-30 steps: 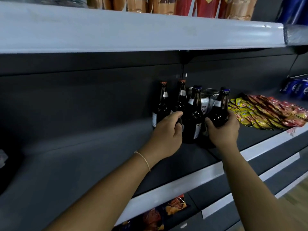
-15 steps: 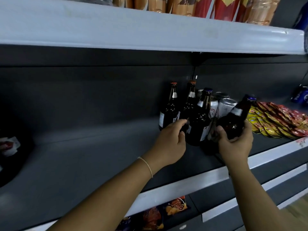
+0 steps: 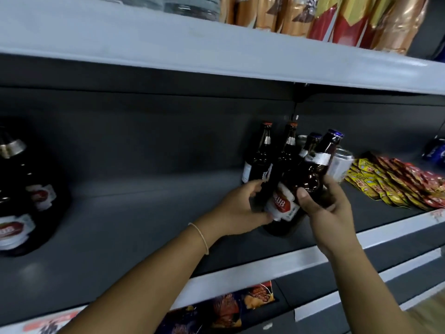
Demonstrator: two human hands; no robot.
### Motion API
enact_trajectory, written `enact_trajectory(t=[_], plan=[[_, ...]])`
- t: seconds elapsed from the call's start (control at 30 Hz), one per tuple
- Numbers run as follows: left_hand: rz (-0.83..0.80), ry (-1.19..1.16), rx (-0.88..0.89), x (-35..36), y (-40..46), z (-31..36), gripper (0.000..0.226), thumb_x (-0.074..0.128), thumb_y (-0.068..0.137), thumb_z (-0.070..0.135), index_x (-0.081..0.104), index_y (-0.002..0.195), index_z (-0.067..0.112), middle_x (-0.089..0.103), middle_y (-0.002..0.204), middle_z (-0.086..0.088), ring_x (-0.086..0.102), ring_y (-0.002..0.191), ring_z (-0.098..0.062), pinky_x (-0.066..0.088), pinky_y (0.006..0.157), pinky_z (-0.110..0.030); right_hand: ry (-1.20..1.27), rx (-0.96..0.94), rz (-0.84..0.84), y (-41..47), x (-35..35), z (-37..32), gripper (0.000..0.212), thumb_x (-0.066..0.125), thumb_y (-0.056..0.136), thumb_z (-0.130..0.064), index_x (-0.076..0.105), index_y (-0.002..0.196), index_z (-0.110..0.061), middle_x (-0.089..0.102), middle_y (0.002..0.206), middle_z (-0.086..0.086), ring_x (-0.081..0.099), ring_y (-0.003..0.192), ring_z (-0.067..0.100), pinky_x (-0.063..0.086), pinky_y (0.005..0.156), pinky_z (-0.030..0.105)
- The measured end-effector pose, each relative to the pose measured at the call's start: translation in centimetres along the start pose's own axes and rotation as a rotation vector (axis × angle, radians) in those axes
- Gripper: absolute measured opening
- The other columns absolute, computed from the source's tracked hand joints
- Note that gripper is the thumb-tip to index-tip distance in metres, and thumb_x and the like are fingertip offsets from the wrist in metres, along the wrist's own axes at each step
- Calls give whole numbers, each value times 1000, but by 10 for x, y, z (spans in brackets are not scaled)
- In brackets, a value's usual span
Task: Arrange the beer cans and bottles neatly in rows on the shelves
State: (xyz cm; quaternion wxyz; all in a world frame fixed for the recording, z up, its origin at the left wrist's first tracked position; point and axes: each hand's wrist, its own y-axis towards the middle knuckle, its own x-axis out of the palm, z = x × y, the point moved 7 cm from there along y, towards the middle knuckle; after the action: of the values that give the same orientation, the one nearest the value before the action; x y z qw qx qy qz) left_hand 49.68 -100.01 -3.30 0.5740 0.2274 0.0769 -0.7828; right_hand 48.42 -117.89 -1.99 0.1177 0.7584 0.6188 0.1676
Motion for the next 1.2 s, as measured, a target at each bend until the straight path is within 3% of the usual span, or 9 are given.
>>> enact_trajectory(t=[0.07, 0.13, 0.23, 0.33, 0.43, 0.6, 0.67, 0.87, 1.2], plan=[[-59, -57, -70, -11, -9, -11, 91, 85, 70, 31, 36, 146, 25, 47, 143, 12, 46, 128, -3, 38, 111, -31, 69, 39, -80, -6, 22, 2, 62, 72, 84, -11, 48, 140, -5, 67, 116, 3, 62, 108, 12, 54, 89, 22], [-111, -141, -95, -23, -22, -18, 73, 86, 69, 26, 52, 134, 29, 60, 131, 10, 56, 120, -4, 43, 108, -33, 111, 90, -171, -13, 44, 3, 88, 89, 62, -42, 52, 137, -12, 70, 118, 0, 63, 112, 12, 55, 86, 20], [-89, -174, -104, -42, -46, -24, 59, 86, 70, 16, 60, 122, 28, 68, 119, 7, 63, 111, -8, 48, 103, -35, 149, 124, -296, -26, 80, 4, 108, 92, 45, -58, 53, 136, -17, 69, 122, 1, 62, 118, 17, 54, 95, 32], [-3, -224, -111, -65, -69, -32, 55, 87, 66, 8, 63, 109, 32, 71, 112, 4, 66, 106, -12, 51, 99, -37, 186, 137, -406, -41, 116, 1, 109, 91, 52, -56, 46, 143, -15, 63, 132, 8, 56, 128, 25, 46, 107, 46], [79, -264, -102, -85, -92, -39, 52, 88, 63, 5, 68, 104, 29, 73, 107, 3, 68, 103, -14, 52, 97, -37, 189, 97, -493, -57, 149, -10, 98, 86, 65, -52, 45, 144, -12, 63, 132, 9, 56, 128, 26, 46, 106, 45], [267, -312, -121, -117, -129, -56, 58, 91, 58, 7, 67, 110, 20, 74, 104, 3, 69, 99, -13, 54, 94, -37, 134, 57, -574, -76, 195, -19, 53, 60, 95, -18, 44, 144, -14, 64, 132, 6, 57, 127, 23, 51, 101, 38], [331, -313, -111, -130, -143, -62, 59, 92, 56, 8, 66, 109, 18, 74, 104, 1, 70, 99, -16, 55, 93, -41, 88, 38, -599, -87, 215, -26, 53, 60, 92, -19, 46, 143, -18, 65, 130, 1, 60, 123, 18, 53, 97, 32], [474, -271, -118, -171, -184, -79, 62, 92, 52, 9, 65, 108, 17, 73, 100, -1, 70, 95, -18, 57, 89, -43, 48, 34, -678, -118, 269, -36, 53, 70, 82, -20, 54, 133, -22, 69, 122, 1, 66, 114, 18, 55, 91, 40], [676, -117, -131, -227, -263, -103, 63, 93, 55, 17, 62, 109, 21, 71, 96, 10, 66, 86, 3, 50, 71, -10, 14, 113, -624, -162, 341, -28, 62, 81, 73, -3, 58, 130, -17, 74, 110, -3, 71, 101, 11, 58, 84, 31]])
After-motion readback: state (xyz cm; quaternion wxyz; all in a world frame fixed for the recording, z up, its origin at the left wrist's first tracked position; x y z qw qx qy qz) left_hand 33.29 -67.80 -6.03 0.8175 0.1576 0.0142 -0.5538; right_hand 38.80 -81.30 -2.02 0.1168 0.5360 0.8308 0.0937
